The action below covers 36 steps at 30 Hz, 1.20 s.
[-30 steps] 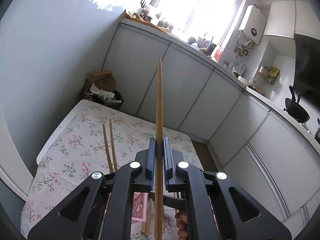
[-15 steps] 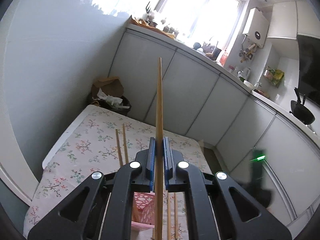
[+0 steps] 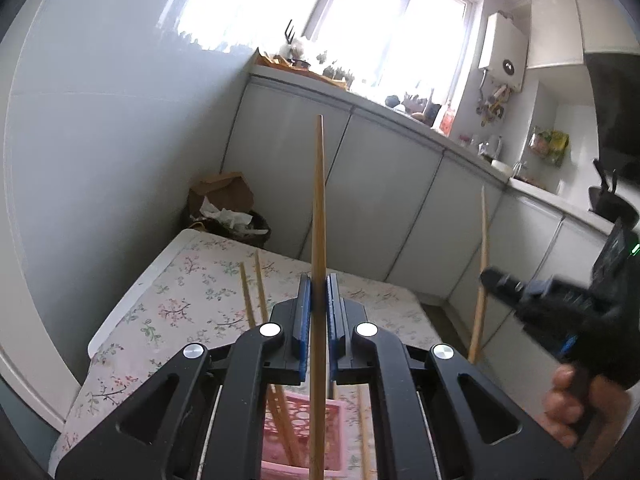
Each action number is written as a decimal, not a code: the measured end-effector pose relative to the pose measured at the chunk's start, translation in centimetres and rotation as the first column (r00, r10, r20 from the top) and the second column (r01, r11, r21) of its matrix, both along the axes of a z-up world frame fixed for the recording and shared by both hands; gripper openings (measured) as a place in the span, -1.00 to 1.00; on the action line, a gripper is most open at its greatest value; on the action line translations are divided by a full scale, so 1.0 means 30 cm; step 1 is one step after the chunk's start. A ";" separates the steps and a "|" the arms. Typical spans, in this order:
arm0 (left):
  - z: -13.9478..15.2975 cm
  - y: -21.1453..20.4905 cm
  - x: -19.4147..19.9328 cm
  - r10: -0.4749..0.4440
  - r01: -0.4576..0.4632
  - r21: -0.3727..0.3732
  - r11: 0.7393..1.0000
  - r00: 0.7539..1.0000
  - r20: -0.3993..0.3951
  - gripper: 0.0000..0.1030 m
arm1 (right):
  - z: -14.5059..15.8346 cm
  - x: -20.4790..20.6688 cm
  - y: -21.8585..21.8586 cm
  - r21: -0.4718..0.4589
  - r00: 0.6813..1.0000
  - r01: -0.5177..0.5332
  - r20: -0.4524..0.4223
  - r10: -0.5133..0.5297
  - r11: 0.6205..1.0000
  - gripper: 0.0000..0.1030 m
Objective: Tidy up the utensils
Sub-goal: 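Carry the chopstick in the left tool and release it into the pink holder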
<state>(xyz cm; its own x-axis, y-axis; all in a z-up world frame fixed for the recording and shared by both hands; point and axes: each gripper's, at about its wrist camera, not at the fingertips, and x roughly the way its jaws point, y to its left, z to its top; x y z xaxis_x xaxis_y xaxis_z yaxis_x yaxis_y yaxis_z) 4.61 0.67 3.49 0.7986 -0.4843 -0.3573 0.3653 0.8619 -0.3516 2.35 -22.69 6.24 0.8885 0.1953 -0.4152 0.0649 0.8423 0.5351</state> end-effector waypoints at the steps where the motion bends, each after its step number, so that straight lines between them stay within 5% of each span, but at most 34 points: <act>1: -0.019 -0.004 0.006 0.007 -0.007 0.007 1.000 1.000 0.002 -0.87 | -0.003 0.010 0.013 -0.003 1.000 -0.004 0.006 0.004 1.000 -0.85; 9: -0.075 0.019 0.026 0.090 -0.090 -0.009 0.996 0.994 0.061 -0.87 | -0.017 0.028 0.096 -0.037 0.999 -0.010 0.046 0.012 0.999 -0.84; 21: -0.148 -0.049 0.019 0.110 -0.120 0.111 0.986 0.989 0.096 -0.86 | -0.048 0.042 0.136 -0.101 0.999 -0.014 0.034 0.018 0.995 -0.84; 33: -0.095 0.031 0.019 0.076 -0.073 0.077 0.994 0.996 -0.044 -0.84 | -0.061 0.054 0.165 -0.095 0.998 -0.033 0.043 0.038 0.995 -0.84; 36: -0.010 0.058 0.007 0.111 -0.105 0.067 0.992 0.990 -0.085 -0.61 | -0.074 0.065 0.173 -0.089 0.998 -0.018 0.065 0.024 0.996 -0.84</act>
<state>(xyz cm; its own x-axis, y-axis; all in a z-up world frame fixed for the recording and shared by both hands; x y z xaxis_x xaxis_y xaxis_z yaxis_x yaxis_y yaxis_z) 4.83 2.41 3.20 0.8092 -0.3714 -0.4552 0.2386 0.9158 -0.3230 4.31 -17.49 4.02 0.9105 0.1798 -0.3725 0.0136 0.8871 0.4615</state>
